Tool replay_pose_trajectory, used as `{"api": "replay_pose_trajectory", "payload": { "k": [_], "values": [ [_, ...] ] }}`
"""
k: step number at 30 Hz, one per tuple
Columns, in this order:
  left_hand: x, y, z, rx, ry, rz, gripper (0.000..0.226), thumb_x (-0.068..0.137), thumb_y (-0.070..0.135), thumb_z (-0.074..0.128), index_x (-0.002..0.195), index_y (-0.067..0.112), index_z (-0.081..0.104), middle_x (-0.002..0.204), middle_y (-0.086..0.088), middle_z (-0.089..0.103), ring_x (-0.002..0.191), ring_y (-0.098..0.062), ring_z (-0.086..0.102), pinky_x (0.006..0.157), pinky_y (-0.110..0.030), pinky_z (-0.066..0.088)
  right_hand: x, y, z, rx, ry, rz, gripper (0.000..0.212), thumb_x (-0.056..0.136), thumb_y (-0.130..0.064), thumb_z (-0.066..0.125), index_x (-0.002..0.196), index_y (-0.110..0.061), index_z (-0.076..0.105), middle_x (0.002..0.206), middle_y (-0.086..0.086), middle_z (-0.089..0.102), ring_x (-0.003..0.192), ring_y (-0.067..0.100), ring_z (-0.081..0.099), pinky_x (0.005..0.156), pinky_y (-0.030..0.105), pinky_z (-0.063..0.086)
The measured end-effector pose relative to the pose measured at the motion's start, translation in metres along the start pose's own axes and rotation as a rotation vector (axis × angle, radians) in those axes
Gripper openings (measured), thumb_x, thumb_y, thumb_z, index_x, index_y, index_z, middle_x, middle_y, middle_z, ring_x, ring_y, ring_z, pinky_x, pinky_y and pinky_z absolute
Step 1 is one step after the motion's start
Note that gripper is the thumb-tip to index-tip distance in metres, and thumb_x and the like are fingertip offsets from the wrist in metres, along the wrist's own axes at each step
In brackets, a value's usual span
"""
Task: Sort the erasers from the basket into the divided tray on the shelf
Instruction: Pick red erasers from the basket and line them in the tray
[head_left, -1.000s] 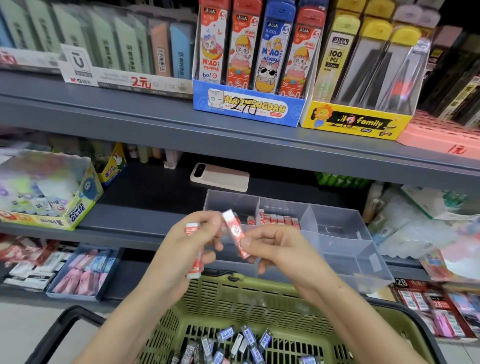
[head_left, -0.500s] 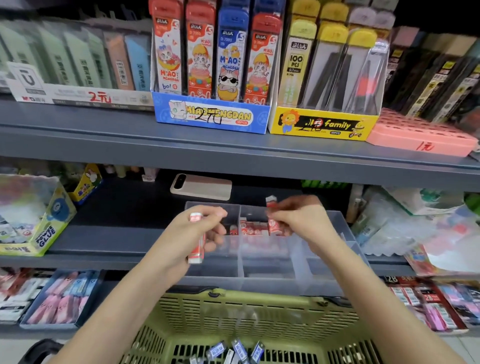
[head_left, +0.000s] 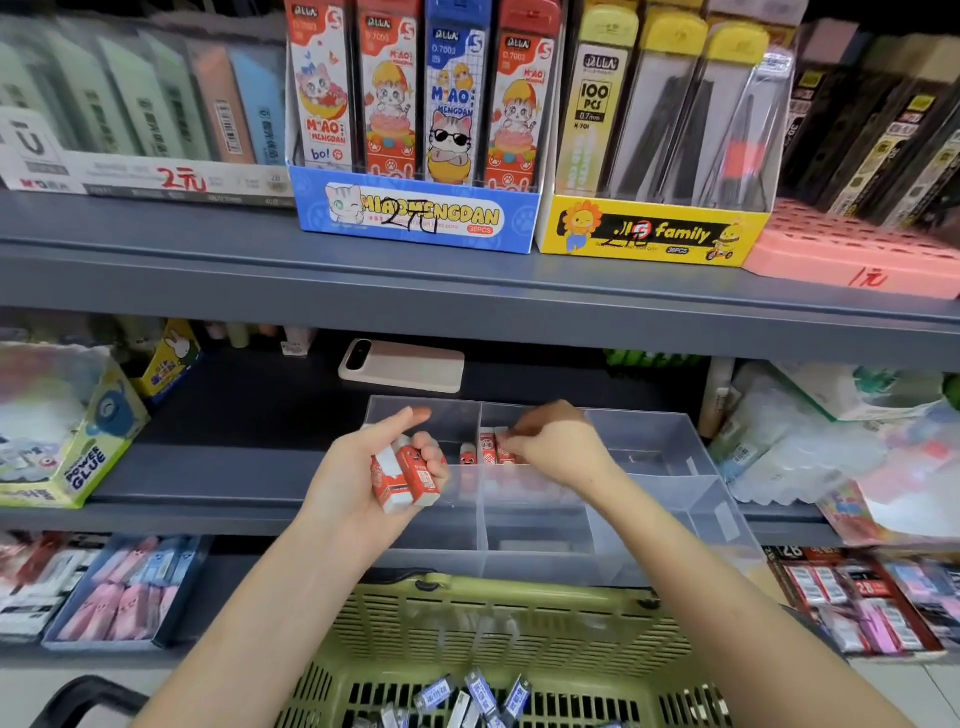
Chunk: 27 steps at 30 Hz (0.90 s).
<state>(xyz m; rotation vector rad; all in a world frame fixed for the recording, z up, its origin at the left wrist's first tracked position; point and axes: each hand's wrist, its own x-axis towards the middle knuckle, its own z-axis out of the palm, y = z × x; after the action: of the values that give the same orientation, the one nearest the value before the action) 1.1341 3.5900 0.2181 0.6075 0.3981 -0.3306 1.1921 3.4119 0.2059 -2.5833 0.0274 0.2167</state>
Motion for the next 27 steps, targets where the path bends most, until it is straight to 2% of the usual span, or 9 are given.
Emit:
{"api": "replay_pose_trajectory", "payload": {
  "k": [4, 9, 12, 14, 16, 19, 21, 23, 27],
  "values": [
    [-0.003, 0.000, 0.001, -0.007, 0.007, 0.008, 0.039, 0.066, 0.011, 0.067, 0.103, 0.001, 0.062, 0.068, -0.011, 0.055, 0.059, -0.017, 0.054, 0.057, -0.028, 0.050, 0.001, 0.001, -0.004, 0.090, -0.038, -0.024, 0.017, 0.086, -0.011, 0.058, 0.092, -0.008, 0.073, 0.099, 0.010, 0.071, 0.094, 0.027, 0.063, 0.081, 0.029, 0.049],
    [-0.008, 0.001, 0.004, -0.051, 0.005, 0.037, 0.037, 0.064, 0.010, 0.067, 0.099, -0.001, 0.062, 0.074, -0.013, 0.056, 0.060, -0.018, 0.057, 0.060, -0.030, 0.052, -0.002, -0.002, -0.005, -0.002, -0.067, -0.012, 0.025, 0.083, -0.003, 0.052, 0.095, -0.010, 0.072, 0.104, 0.007, 0.070, 0.097, 0.026, 0.062, 0.081, 0.026, 0.050],
    [-0.010, 0.001, 0.004, -0.091, -0.003, 0.054, 0.034, 0.066, 0.010, 0.066, 0.097, -0.003, 0.063, 0.086, -0.017, 0.056, 0.061, -0.019, 0.061, 0.066, -0.031, 0.053, -0.019, -0.012, -0.009, -0.076, 0.139, -0.097, 0.018, 0.085, -0.017, 0.054, 0.088, -0.020, 0.072, 0.093, 0.004, 0.071, 0.090, 0.024, 0.063, 0.074, 0.025, 0.047],
    [-0.012, 0.001, 0.005, -0.116, -0.007, 0.070, 0.033, 0.067, 0.011, 0.065, 0.096, -0.005, 0.064, 0.088, -0.019, 0.058, 0.066, -0.022, 0.065, 0.068, -0.033, 0.057, -0.045, -0.026, -0.004, 0.170, 0.191, -0.203, 0.020, 0.084, -0.037, 0.060, 0.068, -0.028, 0.068, 0.073, -0.005, 0.070, 0.074, 0.014, 0.063, 0.069, 0.027, 0.047],
    [-0.014, 0.000, 0.006, -0.107, -0.023, 0.089, 0.030, 0.069, 0.013, 0.062, 0.092, -0.005, 0.066, 0.084, -0.017, 0.061, 0.074, -0.026, 0.069, 0.071, -0.036, 0.058, -0.069, -0.041, 0.003, 0.359, 0.084, -0.246, 0.025, 0.076, -0.047, 0.066, 0.062, -0.026, 0.065, 0.061, -0.006, 0.066, 0.060, 0.005, 0.060, 0.062, 0.027, 0.049],
    [-0.018, -0.005, 0.006, -0.066, -0.065, 0.107, 0.030, 0.071, 0.015, 0.060, 0.092, -0.005, 0.066, 0.089, -0.019, 0.068, 0.090, -0.030, 0.071, 0.086, -0.042, 0.052, -0.085, -0.053, 0.013, 0.452, -0.048, -0.220, 0.016, 0.077, -0.032, 0.072, 0.073, -0.017, 0.067, 0.060, -0.003, 0.064, 0.056, 0.007, 0.057, 0.054, 0.025, 0.048],
    [-0.021, -0.004, 0.002, -0.004, -0.109, 0.142, 0.035, 0.074, 0.015, 0.059, 0.100, -0.006, 0.064, 0.103, -0.023, 0.069, 0.101, -0.032, 0.067, 0.094, -0.044, 0.047, -0.086, -0.052, 0.011, 0.590, -0.134, -0.168, 0.012, 0.079, -0.021, 0.071, 0.075, -0.011, 0.067, 0.063, 0.004, 0.065, 0.054, 0.008, 0.057, 0.047, 0.020, 0.044],
    [-0.023, 0.003, -0.008, 0.163, -0.118, 0.248, 0.037, 0.076, 0.017, 0.059, 0.106, -0.004, 0.063, 0.110, -0.021, 0.068, 0.106, -0.029, 0.065, 0.095, -0.040, 0.048, -0.082, -0.046, 0.003, 0.666, -0.121, -0.118, 0.011, 0.079, -0.017, 0.070, 0.068, -0.013, 0.068, 0.060, 0.000, 0.065, 0.052, 0.005, 0.055, 0.045, 0.016, 0.040],
    [-0.018, 0.029, -0.028, 0.546, -0.005, 0.485, 0.018, 0.085, 0.015, 0.058, 0.095, 0.004, 0.066, 0.088, -0.010, 0.071, 0.085, -0.019, 0.070, 0.071, -0.026, 0.058, -0.060, -0.025, -0.018, 0.651, 0.033, -0.009, 0.006, 0.077, -0.011, 0.071, 0.071, -0.009, 0.070, 0.067, 0.005, 0.066, 0.056, 0.011, 0.051, 0.048, 0.023, 0.039]
  ]
}}
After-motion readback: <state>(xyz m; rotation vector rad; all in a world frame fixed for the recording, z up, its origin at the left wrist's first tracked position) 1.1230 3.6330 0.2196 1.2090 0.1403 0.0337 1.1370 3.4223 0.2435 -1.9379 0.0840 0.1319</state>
